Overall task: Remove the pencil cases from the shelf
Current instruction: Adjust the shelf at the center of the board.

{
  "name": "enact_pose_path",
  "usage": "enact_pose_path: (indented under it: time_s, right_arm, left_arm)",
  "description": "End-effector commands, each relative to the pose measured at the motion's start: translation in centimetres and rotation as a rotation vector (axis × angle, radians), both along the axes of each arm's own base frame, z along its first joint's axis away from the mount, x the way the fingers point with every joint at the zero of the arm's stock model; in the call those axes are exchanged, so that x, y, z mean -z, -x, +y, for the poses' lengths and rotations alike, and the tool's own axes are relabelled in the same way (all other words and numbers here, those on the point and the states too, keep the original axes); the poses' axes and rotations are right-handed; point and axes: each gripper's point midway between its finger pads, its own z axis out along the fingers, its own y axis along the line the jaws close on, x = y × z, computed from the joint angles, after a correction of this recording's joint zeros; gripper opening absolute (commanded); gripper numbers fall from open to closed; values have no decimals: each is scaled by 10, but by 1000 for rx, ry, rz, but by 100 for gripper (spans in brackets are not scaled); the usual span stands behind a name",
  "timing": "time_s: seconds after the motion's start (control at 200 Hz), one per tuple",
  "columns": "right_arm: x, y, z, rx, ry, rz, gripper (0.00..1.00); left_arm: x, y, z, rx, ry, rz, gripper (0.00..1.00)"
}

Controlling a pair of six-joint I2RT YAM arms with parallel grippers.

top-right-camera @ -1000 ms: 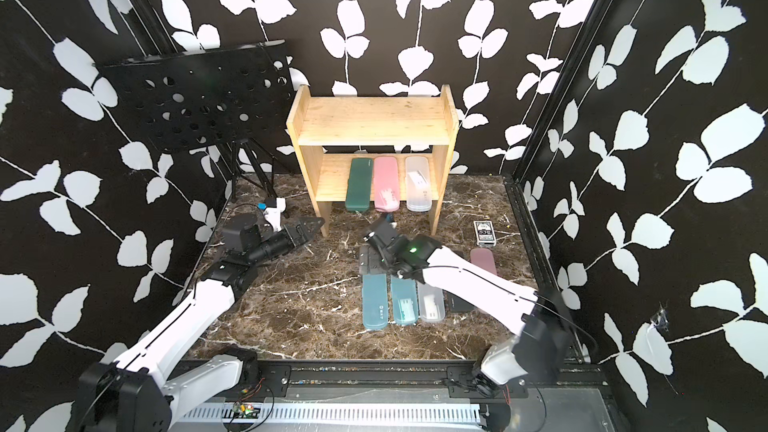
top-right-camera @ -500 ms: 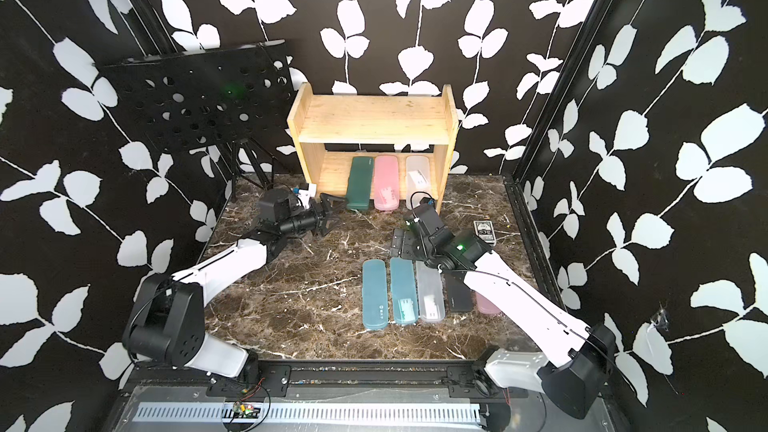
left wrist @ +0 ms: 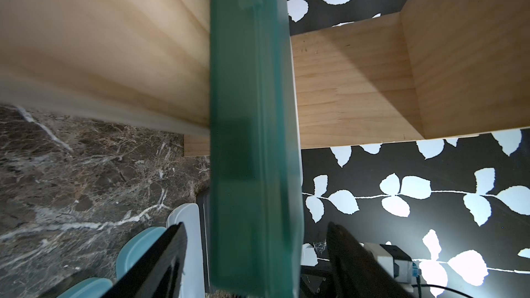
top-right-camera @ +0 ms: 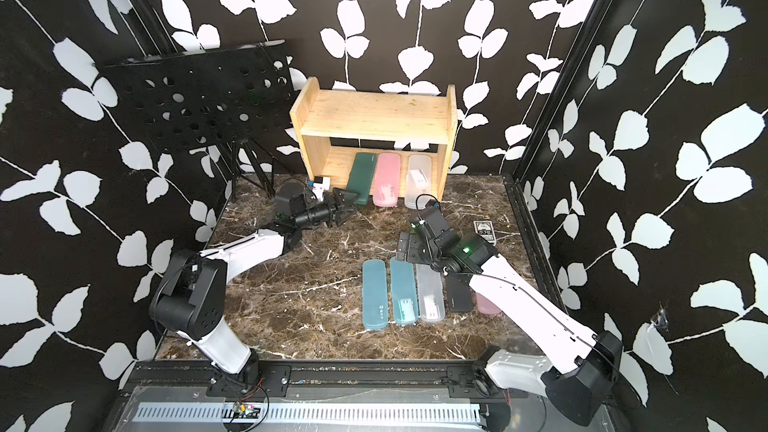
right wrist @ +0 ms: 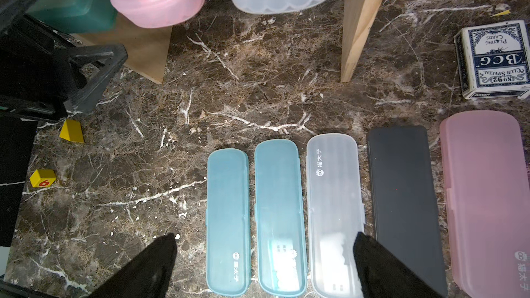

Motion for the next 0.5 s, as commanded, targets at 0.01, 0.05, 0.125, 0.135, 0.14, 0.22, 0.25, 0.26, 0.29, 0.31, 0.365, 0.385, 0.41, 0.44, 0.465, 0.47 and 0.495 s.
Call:
enact_pose_path:
  time_s: [0.01, 0.05, 0.125, 0.135, 0.14, 0.22, 0.25, 0.26, 0.29, 0.31, 0.365, 0.385, 0.41, 0.44, 0.465, 0.47, 0.495]
  right_arm:
    - [1, 2, -8, 6, 25, -11, 99]
    - [2, 2, -9, 7, 28, -10, 99]
    - [3, 2, -8, 6, 21, -11, 99]
    - [4, 2, -8, 5, 21, -9, 99]
    - [4, 2, -8, 5, 21, -10, 99]
    - [6, 1, -5, 1, 12, -7, 99]
    - [7, 1, -5, 1, 12, -3, 99]
    - [7, 1, -5, 1, 11, -4, 99]
    - [8, 2, -4, -2, 8, -1, 99]
    - [9, 2, -3, -3, 7, 0, 99]
    - [10, 2, -3, -3, 5, 1, 100]
    - [10, 1, -2, -4, 3, 1, 100]
    - [10, 1, -3, -3, 2, 0, 99]
    - [10, 1, -2, -4, 1, 0, 99]
    - [10, 2, -2, -5, 1, 2, 99]
    - [11, 2, -2, -6, 1, 2, 99]
    - [11, 1, -2, -4, 1, 1, 99]
  left_arm:
    - [-23, -6, 0, -54, 31, -88, 75]
    - [-22, -7, 1, -80, 9, -101, 75]
    - [-20, -9, 8, -147, -29, -124, 73]
    - [-19, -10, 9, -155, -34, -128, 72]
    - [-19, -10, 9, -158, -35, -128, 72]
    - [-20, -12, 16, -213, -49, -147, 65]
    - [-21, -12, 17, -228, -48, -155, 62]
    - [-22, -13, 18, -233, -47, -157, 61]
    - [-22, -13, 18, -241, -45, -158, 59]
    - [-23, -14, 17, -245, -43, -162, 59]
    - [-25, -15, 17, -255, -35, -165, 59]
    - [-25, -15, 16, -259, -30, -164, 58]
    - [-27, -16, 16, -265, -24, -167, 57]
    - [-28, -17, 14, -270, -14, -174, 56]
    - [-30, -17, 13, -274, -5, -179, 55]
    - [-30, -17, 13, -275, -3, -179, 55]
    - [-33, -17, 11, -275, 7, -183, 55]
